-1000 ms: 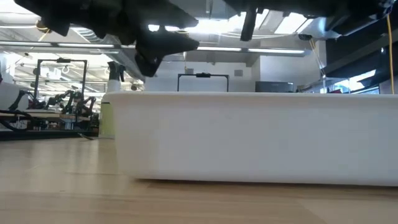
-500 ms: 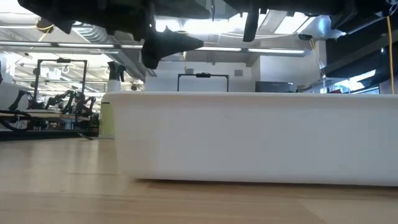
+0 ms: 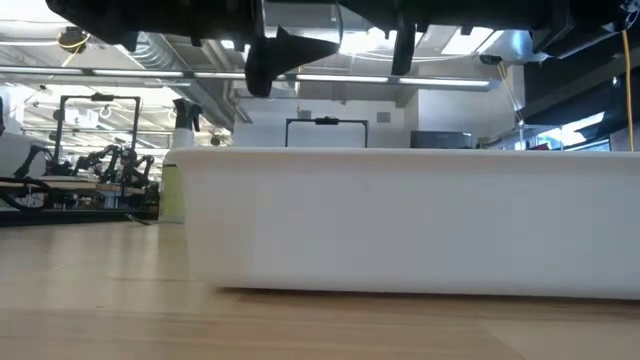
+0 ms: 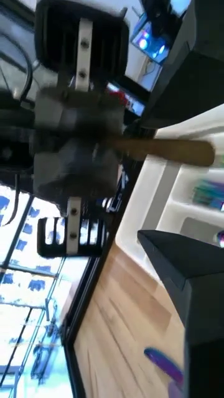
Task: Sort silverware
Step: Put the black spoon into the white silverware tray
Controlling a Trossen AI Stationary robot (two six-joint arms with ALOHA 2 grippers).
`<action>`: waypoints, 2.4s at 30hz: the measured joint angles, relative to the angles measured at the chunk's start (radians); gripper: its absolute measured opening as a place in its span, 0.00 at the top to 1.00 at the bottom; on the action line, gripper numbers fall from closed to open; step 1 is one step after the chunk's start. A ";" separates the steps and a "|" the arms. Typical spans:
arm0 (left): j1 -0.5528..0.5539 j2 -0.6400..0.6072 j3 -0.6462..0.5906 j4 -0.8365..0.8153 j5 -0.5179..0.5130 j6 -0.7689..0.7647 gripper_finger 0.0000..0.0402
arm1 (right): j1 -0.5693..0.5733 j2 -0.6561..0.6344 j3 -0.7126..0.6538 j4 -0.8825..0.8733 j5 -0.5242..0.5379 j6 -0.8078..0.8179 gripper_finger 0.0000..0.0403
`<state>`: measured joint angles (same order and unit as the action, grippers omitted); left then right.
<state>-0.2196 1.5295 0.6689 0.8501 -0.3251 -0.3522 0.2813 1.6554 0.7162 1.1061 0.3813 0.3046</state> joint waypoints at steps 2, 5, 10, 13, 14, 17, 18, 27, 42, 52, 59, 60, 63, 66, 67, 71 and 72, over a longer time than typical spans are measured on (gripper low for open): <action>0.011 0.000 0.000 0.000 0.007 -0.002 0.33 | 0.000 0.000 0.000 0.000 0.000 0.000 0.99; 0.023 0.000 0.000 0.007 0.030 -0.008 0.34 | 0.000 0.000 0.000 0.000 0.000 0.000 0.99; 0.026 0.000 0.000 0.011 0.037 -0.012 0.36 | 0.000 0.000 0.000 -0.001 -0.004 0.000 0.99; 0.026 0.000 0.000 0.021 0.037 -0.013 0.38 | 0.000 0.000 0.000 -0.002 -0.005 0.000 0.99; 0.026 0.000 0.000 0.023 0.037 -0.013 0.39 | 0.000 0.000 0.000 -0.002 -0.005 0.000 0.99; 0.026 0.000 0.000 0.025 0.037 -0.015 0.41 | 0.000 0.000 0.000 -0.004 -0.005 0.000 0.99; 0.026 0.000 0.000 0.025 0.037 -0.015 0.41 | 0.000 0.000 0.000 -0.005 -0.005 0.000 0.99; 0.026 0.000 0.000 0.025 0.036 -0.015 0.50 | 0.000 0.000 0.000 -0.008 -0.004 0.000 0.99; 0.025 0.001 0.001 0.024 0.039 -0.013 0.85 | -0.001 0.000 0.001 -0.037 0.019 0.001 0.99; 0.021 0.002 0.001 0.019 0.030 0.022 0.94 | 0.000 0.000 0.001 -0.059 0.020 0.035 0.80; 0.023 0.002 0.001 0.006 0.025 0.022 0.94 | 0.001 -0.033 0.001 -0.064 0.049 -0.001 0.59; 0.023 0.001 0.001 0.001 0.025 0.022 0.94 | 0.001 -0.045 0.001 -0.068 0.068 -0.012 0.58; 0.023 0.002 0.001 -0.005 0.026 0.023 0.94 | 0.001 -0.095 0.001 -0.117 0.151 -0.056 0.55; 0.024 0.001 0.001 -0.014 0.028 0.048 0.94 | 0.001 -0.169 0.001 -0.247 0.250 -0.095 0.54; 0.023 -0.001 0.001 -0.028 0.030 0.053 0.94 | 0.002 -0.198 0.001 -0.307 0.286 -0.097 0.54; 0.025 -0.004 0.001 -0.121 0.038 0.073 0.94 | 0.002 -0.314 0.001 -0.601 0.386 -0.031 0.54; 0.027 -0.004 0.001 -0.153 0.046 0.073 0.94 | 0.002 -0.341 0.001 -0.677 0.400 0.006 0.54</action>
<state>-0.1927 1.5257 0.6697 0.6969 -0.2789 -0.2788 0.2829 1.3145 0.7174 0.4289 0.7810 0.3103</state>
